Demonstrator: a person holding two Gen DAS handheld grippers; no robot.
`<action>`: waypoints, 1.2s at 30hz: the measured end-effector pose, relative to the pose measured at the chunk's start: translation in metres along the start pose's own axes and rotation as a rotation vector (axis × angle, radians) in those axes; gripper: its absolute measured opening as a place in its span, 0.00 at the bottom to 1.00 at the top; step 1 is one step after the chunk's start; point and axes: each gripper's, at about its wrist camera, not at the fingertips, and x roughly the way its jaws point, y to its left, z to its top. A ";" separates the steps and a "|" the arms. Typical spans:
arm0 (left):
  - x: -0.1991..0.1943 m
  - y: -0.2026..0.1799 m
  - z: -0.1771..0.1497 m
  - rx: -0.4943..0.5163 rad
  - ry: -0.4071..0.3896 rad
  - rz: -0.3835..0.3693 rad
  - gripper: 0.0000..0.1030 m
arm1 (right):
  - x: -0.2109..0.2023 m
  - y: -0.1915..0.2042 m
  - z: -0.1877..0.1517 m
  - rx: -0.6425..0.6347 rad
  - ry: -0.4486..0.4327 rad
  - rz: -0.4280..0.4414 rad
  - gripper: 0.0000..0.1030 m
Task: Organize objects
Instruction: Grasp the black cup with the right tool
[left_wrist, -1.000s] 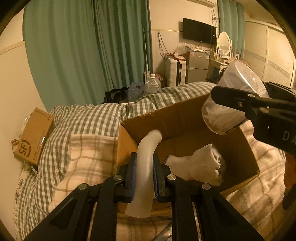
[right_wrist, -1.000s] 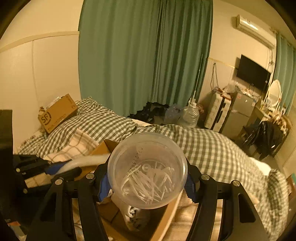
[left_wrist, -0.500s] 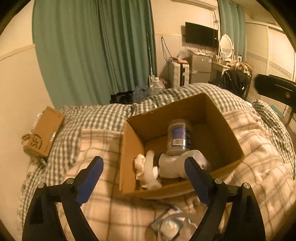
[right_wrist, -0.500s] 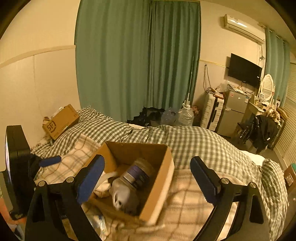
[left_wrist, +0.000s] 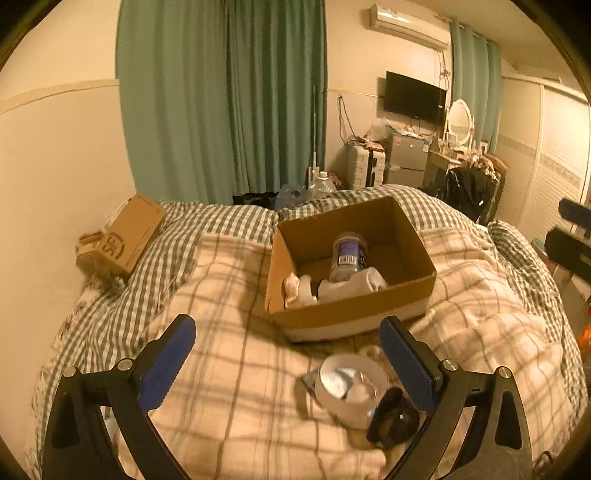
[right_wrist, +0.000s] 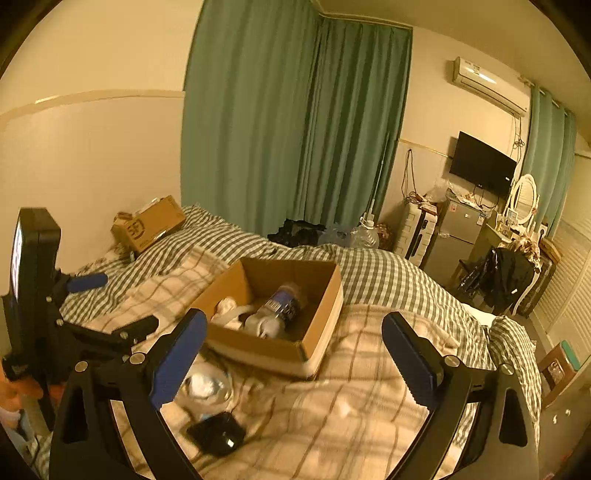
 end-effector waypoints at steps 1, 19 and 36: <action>-0.003 0.001 -0.006 -0.001 -0.004 0.006 0.99 | -0.003 0.005 -0.005 -0.005 0.003 0.004 0.93; 0.032 0.012 -0.091 0.000 0.108 0.065 0.99 | 0.078 0.063 -0.109 -0.014 0.263 0.090 0.93; 0.044 0.027 -0.109 -0.057 0.178 0.071 0.99 | 0.148 0.107 -0.153 -0.175 0.538 0.075 0.92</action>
